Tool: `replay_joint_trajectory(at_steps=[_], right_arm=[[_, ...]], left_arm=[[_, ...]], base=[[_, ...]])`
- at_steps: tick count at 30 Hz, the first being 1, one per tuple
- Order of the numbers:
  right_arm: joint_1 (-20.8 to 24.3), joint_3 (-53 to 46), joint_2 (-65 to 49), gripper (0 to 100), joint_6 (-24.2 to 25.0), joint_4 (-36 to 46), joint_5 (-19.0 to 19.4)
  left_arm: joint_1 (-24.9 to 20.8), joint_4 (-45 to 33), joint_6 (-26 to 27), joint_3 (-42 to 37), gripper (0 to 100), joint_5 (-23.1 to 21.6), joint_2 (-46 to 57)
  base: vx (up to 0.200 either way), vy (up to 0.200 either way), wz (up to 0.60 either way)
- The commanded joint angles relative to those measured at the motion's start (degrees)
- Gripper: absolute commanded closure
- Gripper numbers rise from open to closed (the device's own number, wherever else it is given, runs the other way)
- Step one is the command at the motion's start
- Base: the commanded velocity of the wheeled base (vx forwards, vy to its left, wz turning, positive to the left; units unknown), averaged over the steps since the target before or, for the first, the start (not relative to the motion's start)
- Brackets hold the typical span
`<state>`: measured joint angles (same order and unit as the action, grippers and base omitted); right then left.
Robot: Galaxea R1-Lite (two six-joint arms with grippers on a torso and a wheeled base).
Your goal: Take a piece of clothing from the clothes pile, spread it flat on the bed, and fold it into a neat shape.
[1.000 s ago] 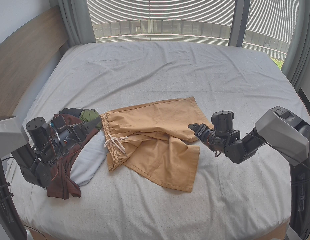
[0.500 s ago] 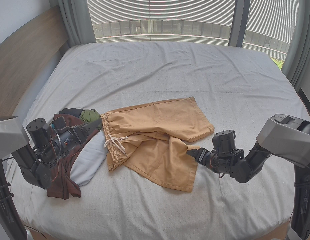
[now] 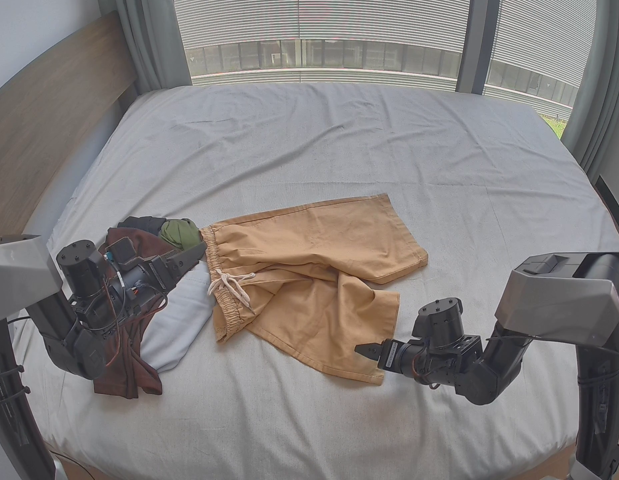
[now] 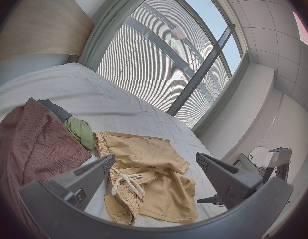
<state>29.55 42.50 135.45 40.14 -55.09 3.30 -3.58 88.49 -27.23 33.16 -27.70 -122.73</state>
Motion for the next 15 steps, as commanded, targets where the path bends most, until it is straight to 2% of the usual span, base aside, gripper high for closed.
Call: replay_joint_trajectory(at_steps=[1,15], right_arm=[[0.86,-0.22,2.19,0,0.02,-0.02,0.12],[2.44,1.27,2.19,0,2.13,2.09,0.3]], left_arm=[[-0.02,0.01,-0.01,-0.02,0,0.01,-0.31],[0.07,0.01,-0.01,0.15,0,0.1,-1.28]], base=[[0.0,0.0,0.0],[0.0,0.0,0.0]])
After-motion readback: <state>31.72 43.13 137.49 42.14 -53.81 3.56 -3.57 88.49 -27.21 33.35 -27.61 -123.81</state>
